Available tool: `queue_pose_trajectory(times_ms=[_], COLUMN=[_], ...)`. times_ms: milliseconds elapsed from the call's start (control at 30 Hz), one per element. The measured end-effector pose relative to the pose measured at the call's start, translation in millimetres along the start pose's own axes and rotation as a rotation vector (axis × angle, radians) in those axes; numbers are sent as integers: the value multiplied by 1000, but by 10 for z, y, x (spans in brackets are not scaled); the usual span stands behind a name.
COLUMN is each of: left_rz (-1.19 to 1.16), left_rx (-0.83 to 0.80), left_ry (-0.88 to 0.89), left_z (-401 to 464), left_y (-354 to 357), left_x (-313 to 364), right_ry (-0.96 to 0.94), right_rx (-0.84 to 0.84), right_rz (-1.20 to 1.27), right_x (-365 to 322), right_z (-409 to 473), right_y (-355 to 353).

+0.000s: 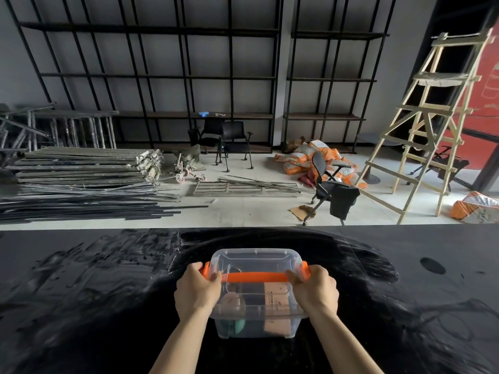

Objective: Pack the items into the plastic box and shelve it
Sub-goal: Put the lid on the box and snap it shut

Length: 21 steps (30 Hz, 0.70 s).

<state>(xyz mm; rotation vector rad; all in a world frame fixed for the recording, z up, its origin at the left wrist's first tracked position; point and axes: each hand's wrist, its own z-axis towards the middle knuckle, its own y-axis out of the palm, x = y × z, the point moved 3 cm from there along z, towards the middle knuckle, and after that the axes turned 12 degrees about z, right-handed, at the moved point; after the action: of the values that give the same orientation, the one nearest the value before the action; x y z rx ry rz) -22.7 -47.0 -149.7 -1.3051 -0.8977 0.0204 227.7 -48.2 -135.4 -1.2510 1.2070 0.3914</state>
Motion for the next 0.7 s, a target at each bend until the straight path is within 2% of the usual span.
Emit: queue_pose_trajectory(times_ms=[167, 433, 600, 700], left_rz=[16, 45, 48, 4], left_rx=[105, 179, 207, 162], left_ry=[90, 146, 161, 146], left_z=[-62, -117, -190, -167], left_y=[6, 16, -28, -32], left_x=[21, 40, 101, 65], right_ry=[-121, -287, -277, -259], right_rx=[46, 57, 54, 28], right_rz=[-146, -321, -313, -270], right_x=[-43, -128, -145, -109], right_z=[-87, -115, -173, -175], right_y=[2, 40, 48, 65])
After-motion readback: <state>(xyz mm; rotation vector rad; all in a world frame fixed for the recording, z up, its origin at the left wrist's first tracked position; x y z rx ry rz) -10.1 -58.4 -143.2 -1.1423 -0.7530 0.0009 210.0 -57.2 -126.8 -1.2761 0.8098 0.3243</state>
